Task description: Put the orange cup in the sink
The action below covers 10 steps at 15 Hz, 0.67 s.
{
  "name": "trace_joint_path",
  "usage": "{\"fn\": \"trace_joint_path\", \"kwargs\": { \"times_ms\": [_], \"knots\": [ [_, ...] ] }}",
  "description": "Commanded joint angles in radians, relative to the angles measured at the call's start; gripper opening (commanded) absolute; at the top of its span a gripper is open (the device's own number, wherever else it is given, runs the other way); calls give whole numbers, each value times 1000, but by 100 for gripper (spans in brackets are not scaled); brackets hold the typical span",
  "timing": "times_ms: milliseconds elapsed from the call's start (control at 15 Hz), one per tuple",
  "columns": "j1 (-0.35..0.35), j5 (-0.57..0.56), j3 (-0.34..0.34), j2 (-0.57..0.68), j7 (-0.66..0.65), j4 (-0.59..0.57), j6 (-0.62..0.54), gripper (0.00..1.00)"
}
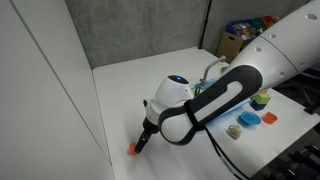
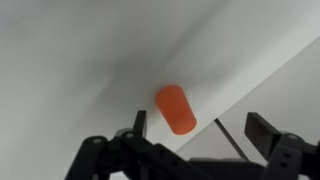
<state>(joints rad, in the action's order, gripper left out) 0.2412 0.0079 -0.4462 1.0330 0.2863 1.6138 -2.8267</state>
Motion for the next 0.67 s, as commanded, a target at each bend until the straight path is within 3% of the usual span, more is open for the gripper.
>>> {"fn": "trace_joint_path", "kwargs": {
  "times_ms": [0, 600],
  "knots": [
    [37, -28, 22, 25, -5, -64, 33, 100],
    [147, -79, 128, 43, -39, -126, 25, 100]
  ]
}}
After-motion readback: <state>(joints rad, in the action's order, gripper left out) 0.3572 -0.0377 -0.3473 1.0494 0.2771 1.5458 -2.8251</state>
